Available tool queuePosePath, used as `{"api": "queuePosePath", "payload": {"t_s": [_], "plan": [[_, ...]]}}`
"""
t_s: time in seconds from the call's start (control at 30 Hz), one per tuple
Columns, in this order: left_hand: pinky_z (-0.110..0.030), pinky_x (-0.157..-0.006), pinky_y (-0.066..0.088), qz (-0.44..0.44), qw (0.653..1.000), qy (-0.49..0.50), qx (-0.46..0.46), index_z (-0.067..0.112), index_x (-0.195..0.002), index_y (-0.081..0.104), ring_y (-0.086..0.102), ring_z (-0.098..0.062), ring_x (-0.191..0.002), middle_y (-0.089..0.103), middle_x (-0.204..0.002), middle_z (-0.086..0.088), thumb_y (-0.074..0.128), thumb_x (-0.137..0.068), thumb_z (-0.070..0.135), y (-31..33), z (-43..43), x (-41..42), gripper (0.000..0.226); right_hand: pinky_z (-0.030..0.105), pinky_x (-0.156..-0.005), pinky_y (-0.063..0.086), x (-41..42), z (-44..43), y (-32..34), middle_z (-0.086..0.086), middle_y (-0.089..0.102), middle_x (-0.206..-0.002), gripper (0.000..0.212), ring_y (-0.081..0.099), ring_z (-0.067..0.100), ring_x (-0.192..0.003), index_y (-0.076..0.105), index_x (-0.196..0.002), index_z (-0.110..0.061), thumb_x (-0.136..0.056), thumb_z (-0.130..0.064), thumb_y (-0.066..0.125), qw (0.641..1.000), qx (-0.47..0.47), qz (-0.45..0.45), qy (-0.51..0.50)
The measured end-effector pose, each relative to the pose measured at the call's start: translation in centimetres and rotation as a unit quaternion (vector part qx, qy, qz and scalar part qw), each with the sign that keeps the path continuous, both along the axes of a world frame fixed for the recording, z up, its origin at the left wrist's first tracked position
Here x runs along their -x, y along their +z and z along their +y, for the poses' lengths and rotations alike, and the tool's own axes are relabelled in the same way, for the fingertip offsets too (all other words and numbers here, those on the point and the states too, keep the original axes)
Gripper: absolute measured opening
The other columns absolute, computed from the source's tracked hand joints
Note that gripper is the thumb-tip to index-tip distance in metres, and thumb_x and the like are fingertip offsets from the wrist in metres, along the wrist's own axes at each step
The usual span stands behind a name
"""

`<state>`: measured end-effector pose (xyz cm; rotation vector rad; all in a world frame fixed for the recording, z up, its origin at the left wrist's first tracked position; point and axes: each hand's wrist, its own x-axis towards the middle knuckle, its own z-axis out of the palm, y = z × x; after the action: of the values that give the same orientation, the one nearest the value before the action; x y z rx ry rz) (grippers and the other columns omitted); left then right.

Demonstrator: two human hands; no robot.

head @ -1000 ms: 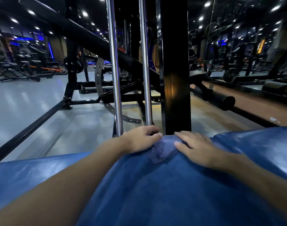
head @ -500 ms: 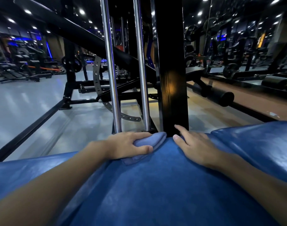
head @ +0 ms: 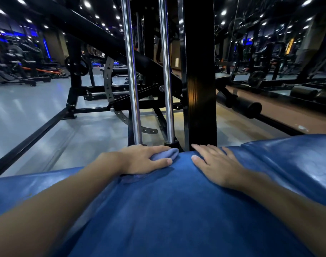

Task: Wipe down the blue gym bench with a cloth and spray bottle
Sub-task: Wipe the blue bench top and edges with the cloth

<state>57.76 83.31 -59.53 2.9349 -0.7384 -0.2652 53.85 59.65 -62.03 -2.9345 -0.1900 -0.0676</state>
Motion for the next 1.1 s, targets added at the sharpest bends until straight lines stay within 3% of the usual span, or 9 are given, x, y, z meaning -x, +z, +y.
{"api": "queuePosePath", "payload": {"t_s": [0.13, 0.23, 0.3, 0.4, 0.57, 0.8, 0.87, 1.0, 1.1], "plan": [[-0.036, -0.1, 0.034, 0.025, 0.999, 0.012, 0.018, 0.07, -0.138, 0.018, 0.046, -0.015, -0.132, 0.044, -0.149, 0.02, 0.03, -0.087, 0.08, 0.1, 4.0, 0.5, 0.053, 0.046, -0.119, 0.004, 0.2, -0.2, 0.1, -0.011, 0.026, -0.157, 0.054, 0.014, 0.011, -0.146, 0.014, -0.151, -0.037, -0.099, -0.05, 0.017, 1.0, -0.012, 0.009, 0.003], [-0.039, -0.106, 0.035, 0.025, 0.999, 0.008, 0.021, 0.069, -0.138, 0.022, 0.047, -0.017, -0.132, 0.046, -0.149, 0.016, 0.034, -0.089, 0.077, 0.4, 3.5, 0.6, 0.051, 0.052, -0.118, -0.001, 0.2, 0.2, 0.5, -0.007, 0.021, -0.16, 0.053, 0.008, 0.014, -0.148, 0.015, -0.151, -0.038, -0.1, -0.05, 0.016, 0.999, 0.033, 0.02, -0.004], [-0.035, -0.102, 0.035, -0.001, 1.0, -0.002, 0.006, 0.064, -0.139, 0.027, 0.047, -0.02, -0.131, 0.049, -0.146, 0.012, 0.035, -0.093, 0.07, 0.4, 1.1, 0.4, 0.047, 0.055, -0.117, -0.007, 0.1, 1.1, 0.8, -0.005, 0.014, -0.162, 0.052, 0.0, 0.017, -0.149, 0.017, -0.151, -0.038, -0.1, -0.049, 0.017, 0.998, 0.053, 0.02, -0.001], [-0.038, -0.102, 0.037, -0.011, 1.0, -0.01, 0.016, 0.063, -0.14, 0.027, 0.047, -0.021, -0.132, 0.05, -0.146, 0.012, 0.029, -0.094, 0.07, 0.2, -1.0, 0.3, 0.047, 0.052, -0.118, -0.007, 0.6, 2.7, 0.4, -0.01, 0.01, -0.163, 0.052, 0.001, 0.015, -0.149, 0.012, -0.15, -0.045, -0.099, -0.051, 0.018, 1.0, 0.0, 0.023, 0.012], [-0.033, -0.095, 0.032, 0.006, 1.0, 0.007, 0.019, 0.067, -0.141, 0.022, 0.045, -0.019, -0.134, 0.047, -0.149, 0.014, 0.028, -0.094, 0.07, 0.3, 2.0, 0.7, 0.047, 0.052, -0.118, -0.006, 0.9, 2.9, -0.3, -0.011, 0.009, -0.163, 0.054, 0.0, 0.015, -0.149, 0.015, -0.149, -0.047, -0.096, -0.058, 0.016, 0.999, 0.029, 0.031, 0.01], [-0.047, -0.11, 0.034, 0.024, 0.998, 0.03, 0.044, 0.088, -0.118, 0.016, 0.049, -0.015, -0.13, 0.05, -0.144, 0.021, 0.021, -0.078, 0.085, 0.0, 9.0, 1.8, 0.041, 0.052, -0.118, -0.004, 1.0, 2.9, -0.1, -0.012, 0.012, -0.162, 0.053, 0.002, 0.015, -0.149, 0.017, -0.149, -0.046, -0.097, -0.057, 0.017, 0.999, 0.02, 0.029, 0.014], [-0.045, -0.109, 0.035, 0.031, 0.998, 0.034, 0.046, 0.086, -0.12, 0.019, 0.05, -0.014, -0.128, 0.052, -0.142, 0.02, 0.024, -0.081, 0.082, 0.0, 9.7, 2.1, 0.04, 0.053, -0.118, -0.004, 1.0, 3.0, -0.1, -0.011, 0.013, -0.162, 0.053, 0.003, 0.016, -0.149, 0.017, -0.149, -0.046, -0.097, -0.056, 0.017, 0.999, 0.02, 0.027, 0.011], [-0.037, -0.106, 0.037, -0.002, 0.999, 0.043, 0.017, 0.066, -0.136, 0.03, 0.051, -0.018, -0.129, 0.052, -0.144, 0.013, 0.031, -0.09, 0.072, 0.2, 6.3, 1.9, 0.047, 0.054, -0.117, -0.003, 1.0, 3.2, -0.2, -0.01, 0.012, -0.161, 0.053, 0.003, 0.017, -0.149, 0.015, -0.149, -0.046, -0.097, -0.054, 0.016, 0.999, 0.026, 0.03, 0.01], [-0.037, -0.103, 0.037, -0.013, 0.999, 0.046, 0.016, 0.063, -0.138, 0.031, 0.049, -0.019, -0.131, 0.05, -0.146, 0.013, 0.032, -0.094, 0.068, 0.2, 3.8, 1.4, 0.043, 0.055, -0.117, -0.002, 1.0, 3.2, -0.1, -0.01, 0.013, -0.161, 0.053, 0.004, 0.017, -0.148, 0.015, -0.149, -0.046, -0.097, -0.054, 0.016, 0.999, 0.033, 0.028, 0.007]]}}
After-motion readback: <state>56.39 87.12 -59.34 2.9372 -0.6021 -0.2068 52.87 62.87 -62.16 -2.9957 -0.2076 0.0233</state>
